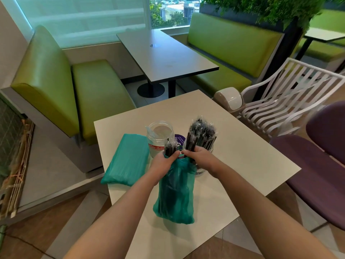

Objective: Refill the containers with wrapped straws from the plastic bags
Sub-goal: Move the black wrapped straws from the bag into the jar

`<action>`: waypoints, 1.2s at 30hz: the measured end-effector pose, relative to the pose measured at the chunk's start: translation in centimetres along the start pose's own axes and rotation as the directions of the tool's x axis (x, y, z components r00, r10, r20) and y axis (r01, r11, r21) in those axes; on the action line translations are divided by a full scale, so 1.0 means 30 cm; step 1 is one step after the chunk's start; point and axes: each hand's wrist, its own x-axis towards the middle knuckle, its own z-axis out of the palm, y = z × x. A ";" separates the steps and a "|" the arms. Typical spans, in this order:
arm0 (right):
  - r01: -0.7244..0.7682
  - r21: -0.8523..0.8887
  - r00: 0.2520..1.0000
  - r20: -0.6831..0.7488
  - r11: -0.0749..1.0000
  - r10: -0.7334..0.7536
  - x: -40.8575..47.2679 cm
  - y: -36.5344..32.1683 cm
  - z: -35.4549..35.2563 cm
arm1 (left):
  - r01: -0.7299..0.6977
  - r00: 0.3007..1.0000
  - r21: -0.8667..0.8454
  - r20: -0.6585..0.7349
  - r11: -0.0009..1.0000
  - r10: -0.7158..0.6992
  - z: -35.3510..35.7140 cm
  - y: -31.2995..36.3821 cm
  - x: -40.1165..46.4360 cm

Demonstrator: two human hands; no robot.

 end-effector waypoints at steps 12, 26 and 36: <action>0.337 -0.274 0.859 -0.301 0.901 -0.413 0.005 -0.269 -0.158 | -0.013 0.999 0.198 -0.037 0.980 0.021 0.038 0.013 0.029; 0.158 -0.512 0.870 -0.333 0.845 -0.365 0.044 -0.232 -0.085 | 0.011 1.000 0.110 -0.029 0.994 -0.008 0.019 0.020 0.037; 0.195 -0.492 0.851 -0.345 0.848 -0.396 0.117 -0.221 -0.079 | 0.011 0.999 0.078 -0.031 0.997 -0.009 0.016 0.010 0.038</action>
